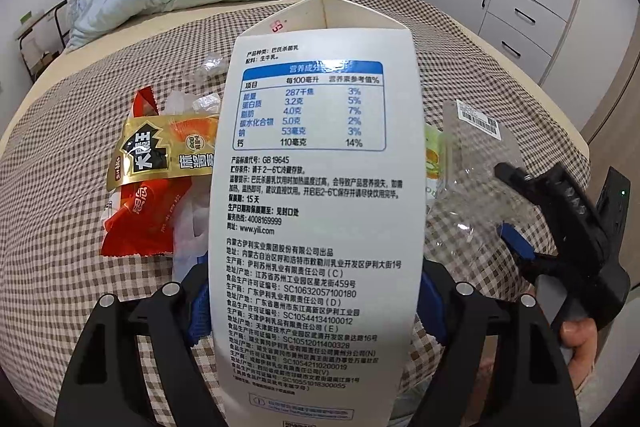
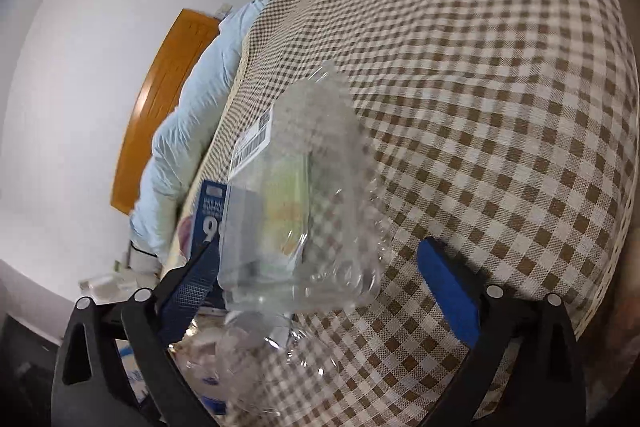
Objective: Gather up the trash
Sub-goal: 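Lift the milk carton with the left tool while the right tool lifts the clear box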
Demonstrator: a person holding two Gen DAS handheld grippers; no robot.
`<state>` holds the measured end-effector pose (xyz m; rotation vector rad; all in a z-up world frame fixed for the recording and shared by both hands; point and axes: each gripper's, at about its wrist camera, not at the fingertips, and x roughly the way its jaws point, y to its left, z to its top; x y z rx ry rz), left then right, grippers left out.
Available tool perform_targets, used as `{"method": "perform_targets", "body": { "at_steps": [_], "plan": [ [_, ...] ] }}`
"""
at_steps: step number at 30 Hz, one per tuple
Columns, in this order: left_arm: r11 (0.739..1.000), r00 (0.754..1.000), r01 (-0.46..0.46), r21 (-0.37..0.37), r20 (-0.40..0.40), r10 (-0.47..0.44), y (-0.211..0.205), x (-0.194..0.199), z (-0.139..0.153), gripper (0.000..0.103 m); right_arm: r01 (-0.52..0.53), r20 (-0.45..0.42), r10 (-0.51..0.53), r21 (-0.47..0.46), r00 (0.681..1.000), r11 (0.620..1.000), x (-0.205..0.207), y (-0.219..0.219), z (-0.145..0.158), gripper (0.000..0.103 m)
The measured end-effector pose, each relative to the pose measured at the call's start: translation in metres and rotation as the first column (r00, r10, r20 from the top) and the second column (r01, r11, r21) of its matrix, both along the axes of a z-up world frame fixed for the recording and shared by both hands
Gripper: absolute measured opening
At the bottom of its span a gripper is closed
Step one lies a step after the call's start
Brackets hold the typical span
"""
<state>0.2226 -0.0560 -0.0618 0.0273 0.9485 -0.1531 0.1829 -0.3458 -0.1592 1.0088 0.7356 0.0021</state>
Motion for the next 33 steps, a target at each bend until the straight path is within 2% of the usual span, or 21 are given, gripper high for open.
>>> {"method": "perform_targets", "body": {
  "at_steps": [4, 9, 10, 11, 18, 20, 21, 22, 23, 24, 25, 26, 27, 29, 30, 31, 32, 33],
  "plan": [
    [1.0, 1.0, 0.004, 0.008, -0.004, -0.004, -0.003, 0.001, 0.0, 0.077, -0.017, -0.001, 0.017, 0.001, 1.0, 1.0, 0.003, 0.001, 0.002, 0.067],
    [1.0, 1.0, -0.003, -0.01, -0.023, 0.003, 0.0, 0.004, 0.001, 0.078, -0.033, 0.046, 0.037, -0.083, 0.998, 0.996, 0.015, 0.0, 0.023, 0.061],
    [1.0, 1.0, -0.005, -0.013, -0.028, 0.005, 0.001, 0.004, 0.001, 0.078, -0.032, 0.056, 0.038, -0.104, 0.998, 0.994, 0.016, 0.0, 0.027, 0.054],
    [1.0, 0.999, -0.006, -0.013, -0.035, 0.006, 0.002, 0.005, 0.001, 0.078, -0.024, 0.08, 0.035, -0.135, 0.996, 0.99, 0.016, -0.002, 0.033, 0.029],
    [1.0, 0.998, -0.002, -0.006, -0.057, 0.001, 0.002, 0.005, 0.0, 0.078, -0.004, 0.146, 0.06, -0.354, 0.987, 0.935, 0.011, -0.008, 0.064, 0.024],
    [1.0, 0.999, 0.0, -0.01, -0.054, -0.001, 0.002, 0.005, 0.0, 0.078, -0.017, 0.147, 0.094, -0.459, 0.985, 0.888, 0.013, -0.004, 0.073, 0.024],
    [1.0, 0.999, 0.0, -0.01, -0.052, -0.001, 0.002, 0.003, 0.001, 0.078, -0.018, 0.147, 0.112, -0.527, 0.983, 0.85, 0.011, -0.002, 0.078, 0.024],
    [1.0, 0.999, 0.001, -0.011, -0.049, -0.002, 0.002, 0.003, 0.002, 0.078, -0.021, 0.138, 0.139, -0.633, 0.981, 0.774, 0.011, 0.006, 0.086, 0.024],
    [1.0, 0.999, 0.004, -0.012, -0.047, -0.004, 0.002, 0.004, 0.003, 0.078, -0.018, 0.128, 0.152, -0.704, 0.98, 0.71, 0.012, 0.012, 0.089, 0.024],
    [1.0, 0.999, 0.006, -0.011, -0.045, -0.006, 0.002, 0.005, 0.005, 0.078, -0.027, 0.104, 0.175, -0.785, 0.979, 0.62, 0.013, 0.022, 0.089, 0.024],
    [1.0, 0.999, 0.007, -0.008, -0.042, -0.007, 0.002, 0.004, 0.006, 0.078, -0.038, 0.079, 0.188, -0.833, 0.979, 0.552, 0.014, 0.03, 0.085, 0.024],
    [1.0, 0.999, 0.009, -0.007, -0.04, -0.009, 0.002, 0.004, 0.006, 0.078, -0.061, 0.054, 0.204, -0.852, 0.978, 0.519, 0.016, 0.035, 0.08, 0.024],
    [1.0, 0.999, 0.009, -0.007, -0.038, -0.01, 0.002, 0.003, 0.006, 0.078, -0.105, 0.019, 0.235, -0.858, 0.972, 0.504, 0.017, 0.038, 0.072, 0.024],
    [1.0, 0.999, 0.01, -0.009, -0.037, -0.01, 0.003, 0.004, 0.009, 0.078, -0.131, 0.029, 0.283, -0.839, 0.959, 0.528, 0.013, 0.035, 0.063, 0.026],
    [1.0, 0.999, 0.01, -0.011, -0.035, -0.01, 0.004, 0.004, 0.009, 0.078, -0.135, 0.03, 0.297, -0.843, 0.954, 0.521, 0.011, 0.035, 0.061, 0.026],
    [1.0, 0.999, 0.01, -0.012, -0.034, -0.01, 0.004, 0.004, 0.009, 0.078, -0.146, 0.025, 0.311, -0.846, 0.95, 0.513, 0.01, 0.035, 0.059, 0.029],
    [1.0, 0.999, 0.009, -0.014, -0.034, -0.01, 0.005, 0.003, 0.009, 0.078, -0.157, 0.028, 0.333, -0.842, 0.943, 0.515, 0.008, 0.034, 0.058, 0.041],
    [1.0, 0.999, 0.009, -0.013, -0.033, -0.009, 0.004, 0.003, 0.008, 0.078, -0.154, 0.04, 0.341, -0.838, 0.939, 0.524, 0.006, 0.031, 0.057, 0.048]
  ]
}}
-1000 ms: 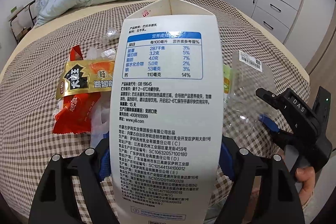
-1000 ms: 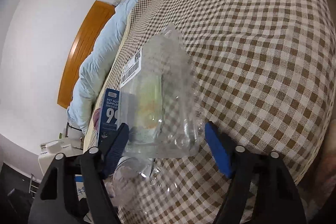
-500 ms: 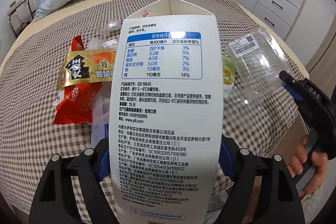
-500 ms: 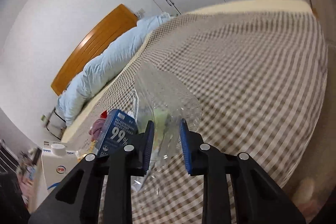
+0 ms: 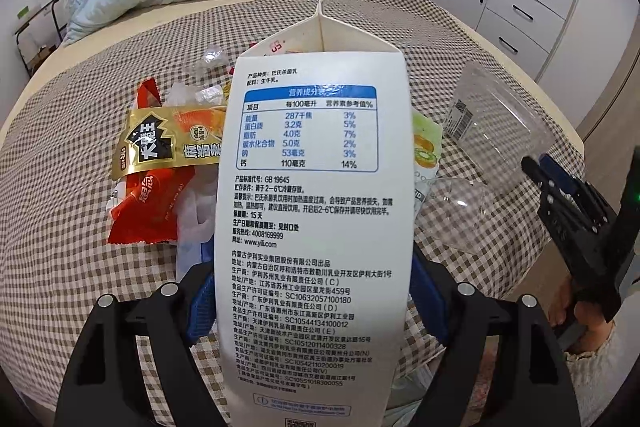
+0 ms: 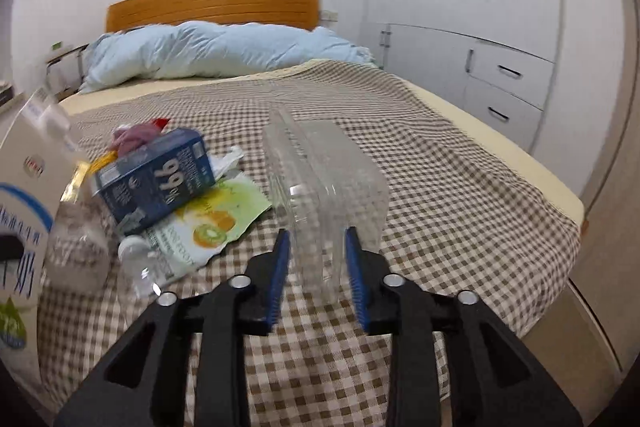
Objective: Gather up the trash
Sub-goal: 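Lift the milk carton with the left tool while the right tool lifts the clear box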
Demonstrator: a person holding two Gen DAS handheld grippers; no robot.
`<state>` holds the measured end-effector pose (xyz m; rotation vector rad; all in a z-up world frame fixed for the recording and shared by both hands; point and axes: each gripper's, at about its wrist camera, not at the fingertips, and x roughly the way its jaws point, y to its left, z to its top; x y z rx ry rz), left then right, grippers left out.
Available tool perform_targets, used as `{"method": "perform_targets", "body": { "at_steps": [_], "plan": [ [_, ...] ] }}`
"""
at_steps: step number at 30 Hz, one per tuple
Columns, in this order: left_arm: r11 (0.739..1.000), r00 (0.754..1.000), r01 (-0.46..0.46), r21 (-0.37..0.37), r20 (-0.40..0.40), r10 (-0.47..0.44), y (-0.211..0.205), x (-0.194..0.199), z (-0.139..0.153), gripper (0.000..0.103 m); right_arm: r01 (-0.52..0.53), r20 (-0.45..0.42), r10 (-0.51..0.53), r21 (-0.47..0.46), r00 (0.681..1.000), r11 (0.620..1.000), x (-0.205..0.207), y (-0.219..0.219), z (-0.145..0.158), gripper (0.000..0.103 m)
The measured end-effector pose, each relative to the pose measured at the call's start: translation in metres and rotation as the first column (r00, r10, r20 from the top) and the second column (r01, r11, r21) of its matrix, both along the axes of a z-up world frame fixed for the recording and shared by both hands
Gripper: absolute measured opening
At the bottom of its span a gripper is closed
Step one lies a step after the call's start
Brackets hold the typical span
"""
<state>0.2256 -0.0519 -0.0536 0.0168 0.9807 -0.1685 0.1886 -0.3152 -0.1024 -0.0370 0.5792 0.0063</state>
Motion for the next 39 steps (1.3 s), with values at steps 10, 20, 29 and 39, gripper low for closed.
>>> {"method": "perform_targets", "body": {
  "at_steps": [10, 20, 29, 39],
  "plan": [
    [1.0, 1.0, -0.005, 0.007, 0.004, 0.005, -0.003, 0.003, -0.002, 0.078, 0.012, 0.035, -0.015, 0.084, 0.999, 0.996, -0.003, -0.024, 0.006, 0.073],
    [1.0, 1.0, 0.002, -0.011, 0.005, -0.002, -0.001, 0.004, -0.008, 0.078, 0.148, -0.111, -0.111, 0.431, 0.988, 0.89, 0.023, -0.093, -0.011, 0.087],
    [1.0, 1.0, 0.009, -0.023, -0.007, -0.009, 0.006, 0.008, -0.008, 0.078, 0.348, -0.321, -0.135, 0.836, 0.937, 0.424, 0.076, -0.164, -0.058, 0.087],
    [1.0, 0.998, 0.029, -0.005, -0.053, -0.03, 0.001, 0.015, -0.019, 0.078, 0.426, -0.389, -0.174, 0.843, 0.905, 0.328, 0.087, -0.138, -0.069, 0.066]
  ]
}}
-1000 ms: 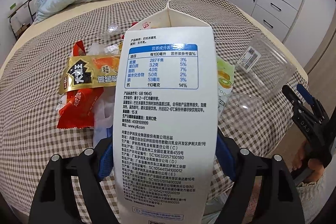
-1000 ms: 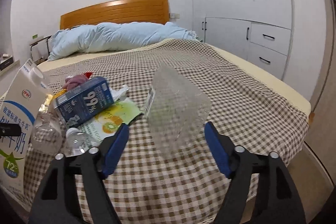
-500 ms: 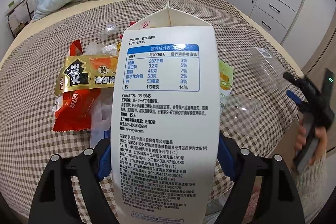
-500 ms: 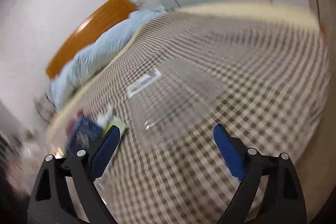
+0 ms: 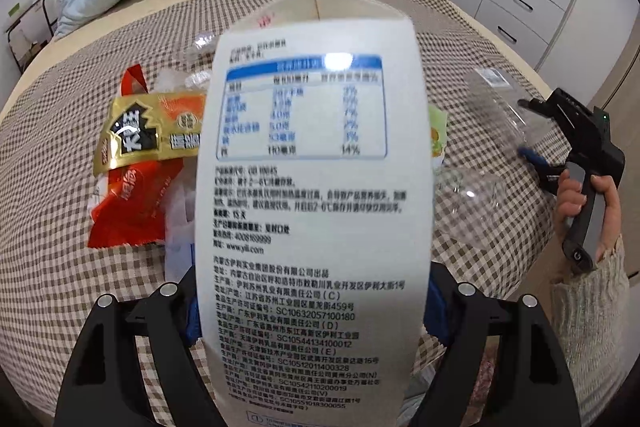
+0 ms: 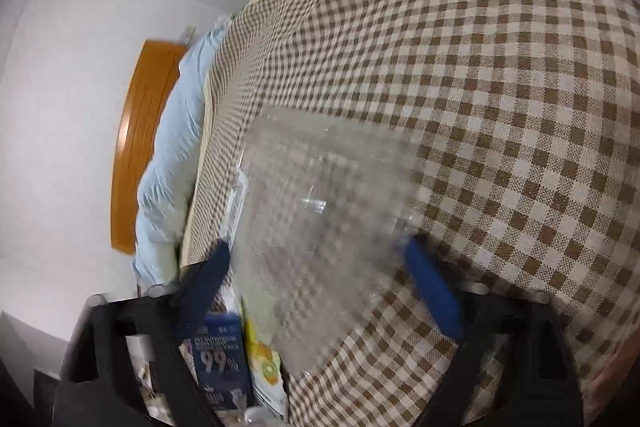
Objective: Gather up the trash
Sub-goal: 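Lift the milk carton with the left tool while the right tool lifts the clear box, then carry the milk carton and clear box off the bed toward the trash bin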
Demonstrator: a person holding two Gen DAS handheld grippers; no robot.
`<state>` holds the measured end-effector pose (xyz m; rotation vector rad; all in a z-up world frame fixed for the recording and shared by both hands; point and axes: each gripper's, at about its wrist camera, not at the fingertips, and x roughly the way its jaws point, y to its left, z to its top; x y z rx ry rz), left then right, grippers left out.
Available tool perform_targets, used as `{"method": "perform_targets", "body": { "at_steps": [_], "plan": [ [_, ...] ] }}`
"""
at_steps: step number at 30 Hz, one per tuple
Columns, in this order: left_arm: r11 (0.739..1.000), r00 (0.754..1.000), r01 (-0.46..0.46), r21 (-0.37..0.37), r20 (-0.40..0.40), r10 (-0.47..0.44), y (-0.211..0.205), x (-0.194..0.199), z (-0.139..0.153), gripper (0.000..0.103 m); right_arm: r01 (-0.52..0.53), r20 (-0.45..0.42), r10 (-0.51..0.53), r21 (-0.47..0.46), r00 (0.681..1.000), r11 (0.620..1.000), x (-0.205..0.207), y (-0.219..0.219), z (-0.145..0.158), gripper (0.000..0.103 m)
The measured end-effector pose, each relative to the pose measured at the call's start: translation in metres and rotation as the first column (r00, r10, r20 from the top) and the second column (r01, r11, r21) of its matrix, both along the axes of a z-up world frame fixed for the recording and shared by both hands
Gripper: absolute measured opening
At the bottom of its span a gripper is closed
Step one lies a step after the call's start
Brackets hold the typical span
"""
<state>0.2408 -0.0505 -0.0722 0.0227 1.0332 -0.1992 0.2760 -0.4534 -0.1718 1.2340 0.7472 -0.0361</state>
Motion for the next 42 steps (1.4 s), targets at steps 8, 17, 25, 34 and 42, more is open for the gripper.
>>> {"method": "perform_targets", "body": {
  "at_steps": [8, 17, 25, 34, 42],
  "plan": [
    [0.997, 0.998, -0.029, -0.067, -0.052, 0.025, 0.017, -0.011, -0.003, 0.078, 0.084, 0.114, -0.059, -0.221, 0.992, 0.972, -0.04, -0.009, 0.044, 0.063],
    [0.999, 0.999, -0.033, -0.043, 0.03, 0.034, 0.023, -0.037, 0.015, 0.074, 0.083, 0.197, -0.022, -0.307, 0.98, 0.948, -0.093, -0.01, 0.062, 0.062],
    [0.999, 0.993, 0.019, 0.039, 0.118, -0.024, 0.01, -0.058, 0.044, 0.073, 0.068, 0.271, 0.051, -0.414, 0.961, 0.908, -0.126, 0.004, 0.083, 0.062],
    [0.995, 0.984, 0.044, 0.086, 0.17, -0.058, -0.004, -0.096, 0.064, 0.073, 0.097, 0.385, 0.188, -0.61, 0.903, 0.786, -0.203, 0.036, 0.132, 0.062],
    [0.995, 0.979, 0.046, 0.086, 0.194, -0.062, -0.001, -0.126, 0.072, 0.073, 0.075, 0.404, 0.267, -0.658, 0.875, 0.749, -0.26, 0.059, 0.151, 0.062]
  ]
}}
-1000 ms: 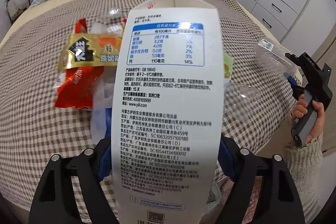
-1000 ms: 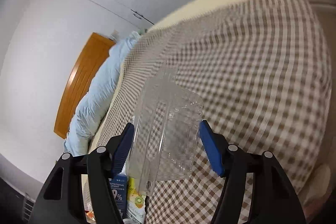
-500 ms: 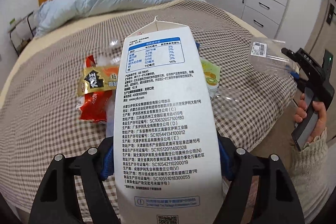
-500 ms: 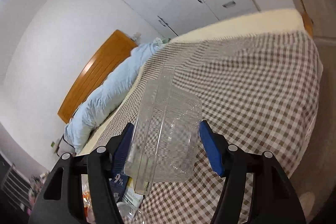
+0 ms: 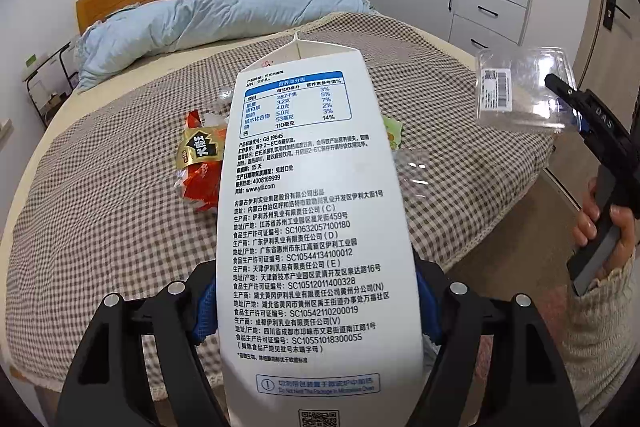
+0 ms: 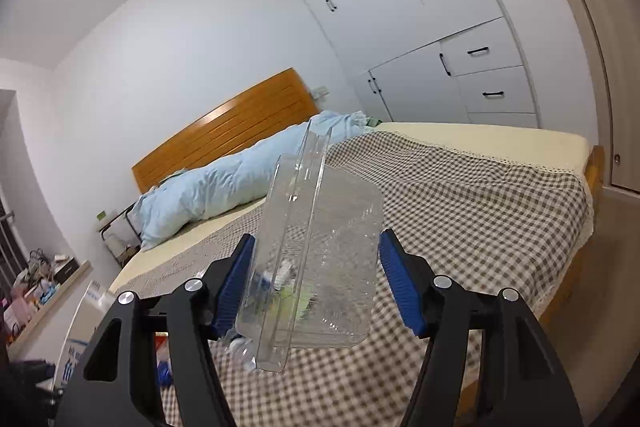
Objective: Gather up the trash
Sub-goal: 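Carry the milk carton and clear box off the bed toward the trash bin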
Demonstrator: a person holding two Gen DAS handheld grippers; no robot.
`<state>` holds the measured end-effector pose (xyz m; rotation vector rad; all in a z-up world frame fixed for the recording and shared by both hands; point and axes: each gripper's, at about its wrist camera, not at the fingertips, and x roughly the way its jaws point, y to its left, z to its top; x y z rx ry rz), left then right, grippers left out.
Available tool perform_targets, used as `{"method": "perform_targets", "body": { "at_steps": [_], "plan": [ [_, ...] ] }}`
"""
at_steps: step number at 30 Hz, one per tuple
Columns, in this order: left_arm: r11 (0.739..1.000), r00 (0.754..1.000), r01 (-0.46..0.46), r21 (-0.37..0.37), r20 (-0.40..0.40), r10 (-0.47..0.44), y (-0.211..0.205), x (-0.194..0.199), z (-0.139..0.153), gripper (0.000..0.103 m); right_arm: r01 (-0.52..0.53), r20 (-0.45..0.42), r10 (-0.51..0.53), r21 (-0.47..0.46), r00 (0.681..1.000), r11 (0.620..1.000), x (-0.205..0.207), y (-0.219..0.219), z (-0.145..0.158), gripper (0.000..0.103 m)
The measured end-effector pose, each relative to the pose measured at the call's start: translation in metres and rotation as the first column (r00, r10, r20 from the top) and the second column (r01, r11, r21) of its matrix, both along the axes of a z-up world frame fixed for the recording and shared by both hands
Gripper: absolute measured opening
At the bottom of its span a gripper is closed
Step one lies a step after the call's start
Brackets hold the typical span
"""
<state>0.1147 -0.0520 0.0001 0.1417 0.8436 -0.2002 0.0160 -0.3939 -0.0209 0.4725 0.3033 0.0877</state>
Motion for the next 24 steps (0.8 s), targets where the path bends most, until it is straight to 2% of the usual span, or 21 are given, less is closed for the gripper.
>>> {"method": "perform_targets", "body": {
  "at_steps": [8, 24],
  "plan": [
    [0.999, 0.998, 0.045, 0.003, 0.034, -0.045, 0.002, -0.032, 0.003, 0.073, -0.024, -0.003, 0.024, -0.004, 1.0, 1.0, -0.029, 0.005, 0.008, 0.061],
    [0.987, 0.985, 0.16, -0.015, 0.069, -0.159, 0.007, -0.079, 0.003, 0.073, -0.076, -0.031, 0.075, -0.055, 0.997, 0.996, -0.088, 0.013, 0.001, 0.061]
  ]
}}
